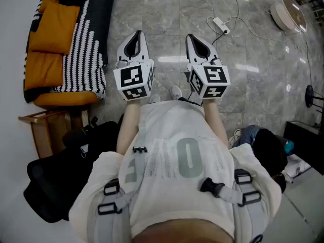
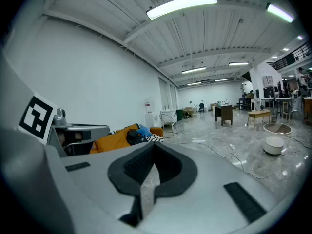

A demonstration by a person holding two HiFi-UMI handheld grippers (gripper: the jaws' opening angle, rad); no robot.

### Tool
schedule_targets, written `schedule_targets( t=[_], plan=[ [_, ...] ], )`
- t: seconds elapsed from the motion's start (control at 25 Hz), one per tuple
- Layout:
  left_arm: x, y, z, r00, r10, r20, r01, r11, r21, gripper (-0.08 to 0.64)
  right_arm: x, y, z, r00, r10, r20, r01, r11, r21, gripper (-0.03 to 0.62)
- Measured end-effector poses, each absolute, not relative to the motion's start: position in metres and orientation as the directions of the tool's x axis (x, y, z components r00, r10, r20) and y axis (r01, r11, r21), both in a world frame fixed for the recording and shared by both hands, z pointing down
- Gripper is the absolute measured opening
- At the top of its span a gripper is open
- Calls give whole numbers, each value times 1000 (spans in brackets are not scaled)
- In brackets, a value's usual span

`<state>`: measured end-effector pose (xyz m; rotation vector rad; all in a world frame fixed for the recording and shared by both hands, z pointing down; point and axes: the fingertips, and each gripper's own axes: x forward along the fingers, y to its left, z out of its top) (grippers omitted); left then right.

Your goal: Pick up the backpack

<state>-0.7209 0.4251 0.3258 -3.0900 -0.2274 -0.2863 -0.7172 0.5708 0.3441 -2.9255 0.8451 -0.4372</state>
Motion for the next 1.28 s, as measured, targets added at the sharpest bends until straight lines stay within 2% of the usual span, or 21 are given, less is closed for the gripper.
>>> schedule_targets(
  t=[0.44,0.76,0.88,1.04,1.28],
  plan=[
    [-686,449,335,973,124,195,131,-991,-24,20,-679,614,352,807,-545,227,-516,-838,-176,6],
    [-659,424,334,986,30,163,32,-999,-6,20,-644,650,361,800,-557,222,-532,-830,-166,8],
    [-638,411,332,989,14,147,11,-1000,17,20,-630,643,353,791,-573,215,-567,-818,-93,8],
    [-590,414,319,995,54,88,55,-998,-9,20,-595,630,337,786,-591,181,-609,-791,63,8],
    [-490,401,303,994,97,45,99,-994,-48,20,-512,602,332,802,-574,163,-596,-787,162,8]
  ],
)
